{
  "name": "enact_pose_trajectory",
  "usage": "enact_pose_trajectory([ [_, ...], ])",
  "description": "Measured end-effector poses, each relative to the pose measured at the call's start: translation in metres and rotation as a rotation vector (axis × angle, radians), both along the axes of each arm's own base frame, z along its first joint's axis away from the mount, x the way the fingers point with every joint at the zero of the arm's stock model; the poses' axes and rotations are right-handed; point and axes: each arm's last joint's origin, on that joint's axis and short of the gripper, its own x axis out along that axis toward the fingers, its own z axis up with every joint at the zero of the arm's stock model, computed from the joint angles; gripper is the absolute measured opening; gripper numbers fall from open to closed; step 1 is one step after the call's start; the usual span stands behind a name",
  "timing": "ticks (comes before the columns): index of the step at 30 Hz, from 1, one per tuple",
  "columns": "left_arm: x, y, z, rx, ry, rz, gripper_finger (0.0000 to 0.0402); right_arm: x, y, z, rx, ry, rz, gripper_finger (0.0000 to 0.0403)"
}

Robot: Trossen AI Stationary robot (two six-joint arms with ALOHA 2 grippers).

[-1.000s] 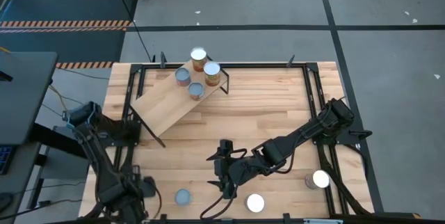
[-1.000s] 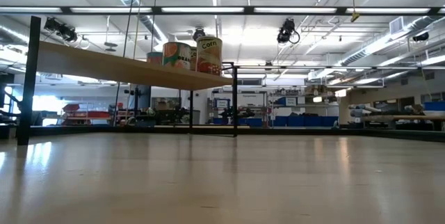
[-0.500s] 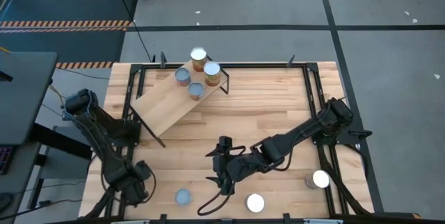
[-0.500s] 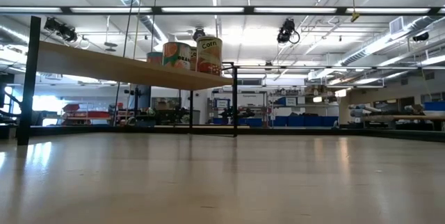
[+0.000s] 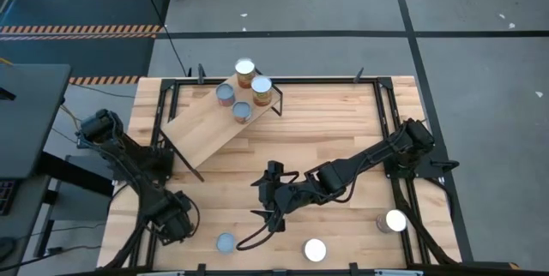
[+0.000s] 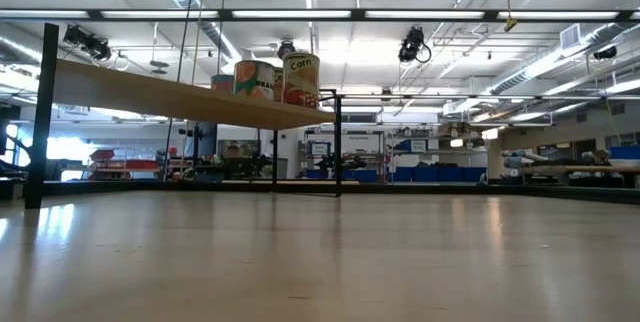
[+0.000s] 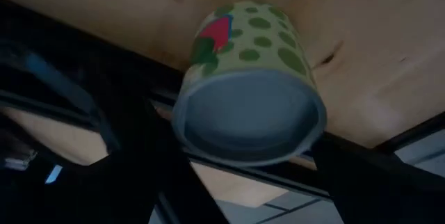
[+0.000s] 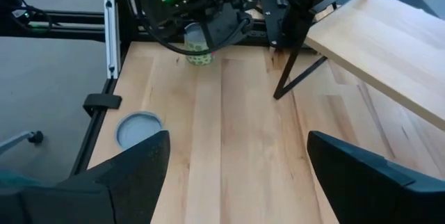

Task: Pick and place cans onto a shelf
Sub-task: Put the canned peas on the shelf

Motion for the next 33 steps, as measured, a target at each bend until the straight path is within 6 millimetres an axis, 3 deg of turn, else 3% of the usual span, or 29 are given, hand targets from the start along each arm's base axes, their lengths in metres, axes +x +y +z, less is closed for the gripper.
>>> enact_pose_trajectory([
  [12,0.000,0.006,-0.022,0.024,-0.116,0.018,0.0349,-0.002,-0.003,-0.004,-0.013,0.047,0.005,0.0348],
  [20,-0.003,0.008,-0.026,0.018,-0.093,0.004,0.0283,-0.014,-0.008,0.005,-0.027,0.096,-0.007,0.0348],
  [23,-0.002,0.007,-0.023,-0.001,-0.071,0.006,0.0282,-0.022,-0.011,0.011,-0.032,0.114,-0.009,0.0348],
  [26,0.006,0.001,0.001,-0.046,-0.071,0.022,0.0282,-0.034,-0.016,0.024,-0.025,0.132,-0.019,0.0348],
  [29,0.021,-0.004,0.043,-0.106,-0.166,0.044,0.0282,-0.049,-0.022,0.037,-0.016,0.143,-0.030,0.0348],
  [33,0.041,-0.002,0.108,-0.125,-0.463,0.002,0.0281,-0.062,-0.030,0.053,-0.011,0.133,-0.037,0.0348],
])
